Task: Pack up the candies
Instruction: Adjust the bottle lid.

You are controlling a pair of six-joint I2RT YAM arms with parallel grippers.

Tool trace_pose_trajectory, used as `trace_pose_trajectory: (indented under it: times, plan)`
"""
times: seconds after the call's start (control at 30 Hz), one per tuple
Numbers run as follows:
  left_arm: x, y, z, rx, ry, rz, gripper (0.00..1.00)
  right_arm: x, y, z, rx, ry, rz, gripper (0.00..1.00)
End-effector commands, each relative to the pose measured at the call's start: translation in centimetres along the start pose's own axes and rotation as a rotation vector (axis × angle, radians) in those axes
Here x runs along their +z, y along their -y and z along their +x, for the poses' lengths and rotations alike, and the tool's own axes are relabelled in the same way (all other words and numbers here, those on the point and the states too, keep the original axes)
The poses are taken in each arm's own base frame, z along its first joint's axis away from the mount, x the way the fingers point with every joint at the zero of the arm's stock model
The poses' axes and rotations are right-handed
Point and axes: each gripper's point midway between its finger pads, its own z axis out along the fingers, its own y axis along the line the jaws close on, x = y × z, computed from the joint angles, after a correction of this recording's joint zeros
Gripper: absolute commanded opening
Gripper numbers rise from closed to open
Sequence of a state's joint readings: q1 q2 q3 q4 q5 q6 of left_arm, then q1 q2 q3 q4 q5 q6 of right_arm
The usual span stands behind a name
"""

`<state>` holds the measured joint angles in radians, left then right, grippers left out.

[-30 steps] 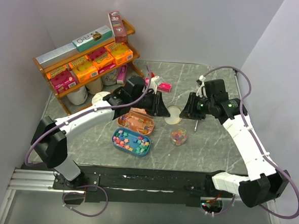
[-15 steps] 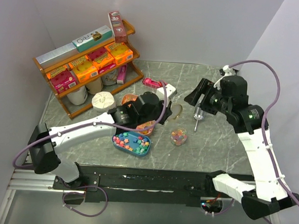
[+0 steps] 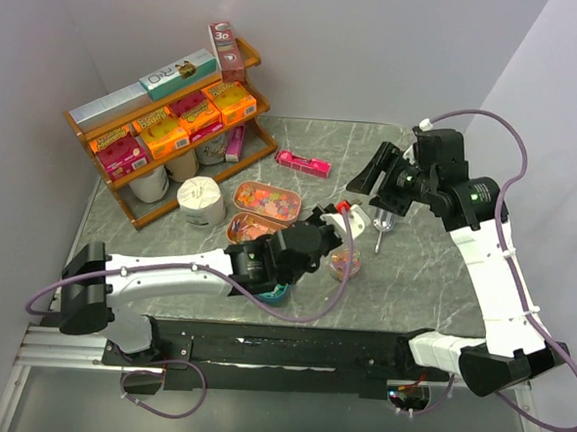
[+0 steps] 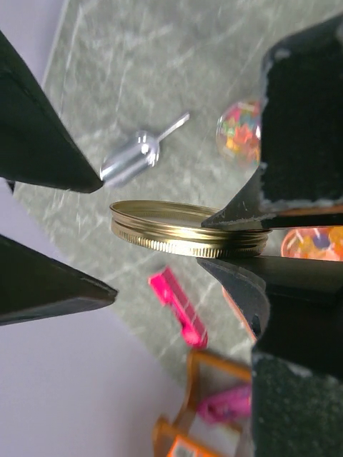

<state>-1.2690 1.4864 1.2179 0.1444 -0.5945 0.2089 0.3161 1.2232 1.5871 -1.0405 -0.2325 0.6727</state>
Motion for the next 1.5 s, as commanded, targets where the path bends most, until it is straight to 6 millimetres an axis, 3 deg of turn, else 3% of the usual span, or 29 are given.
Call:
trace_pose_trajectory:
  times: [0.0, 0.3, 0.4, 0.43, 0.73, 0.87, 1.03, 1.13, 1.2, 1.3, 1.47]
  plan:
    - [-0.1, -2.0, -2.0, 0.104, 0.072, -0.192, 0.13, -0.6, 0.0, 1.2, 0.041, -0.037, -0.016, 0.75]
    - [0.8, 0.0, -1.6, 0.127, 0.074, -0.208, 0.14, -0.9, 0.3, 2.6, 0.072, -0.055, -0.039, 0.65]
    - [1.0, 0.9, -1.9, 0.107, 0.080, -0.169, 0.16, -0.9, 0.2, 2.5, 0.075, -0.049, -0.049, 0.55]
    - [0.9, 0.9, -2.1, 0.099, 0.086, -0.164, 0.18, -0.7, 0.4, 2.6, 0.078, -0.051, -0.043, 0.47]
    - [-0.3, 2.8, -3.5, 0.052, 0.113, -0.049, 0.33, 0.4, -0.3, 2.8, 0.094, -0.090, -0.083, 0.26]
    - [-0.8, 3.0, -3.6, -0.006, 0.111, -0.032, 0.33, 0.7, -0.2, 2.5, 0.105, -0.088, -0.087, 0.00]
    - [-1.5, 3.2, -4.0, -0.065, 0.106, 0.007, 0.35, 1.5, 0.4, 2.3, 0.122, -0.088, -0.081, 0.00]
    - [-2.0, 3.6, -4.7, -0.125, 0.113, 0.052, 0.43, 2.0, 1.0, 1.7, 0.130, -0.072, -0.071, 0.00]
    - [-2.0, 4.3, -4.5, -0.161, 0.096, 0.122, 0.55, 2.4, 1.6, 1.1, 0.140, -0.054, -0.056, 0.00]
    - [-1.4, 4.7, -3.1, -0.254, 0.028, 0.196, 0.67, 3.1, 2.9, 0.3, 0.140, -0.025, -0.025, 0.00]
    - [-1.1, 2.6, -2.9, -0.424, 0.007, 0.247, 0.73, 4.5, 5.6, 0.8, 0.154, -0.031, -0.014, 0.00]
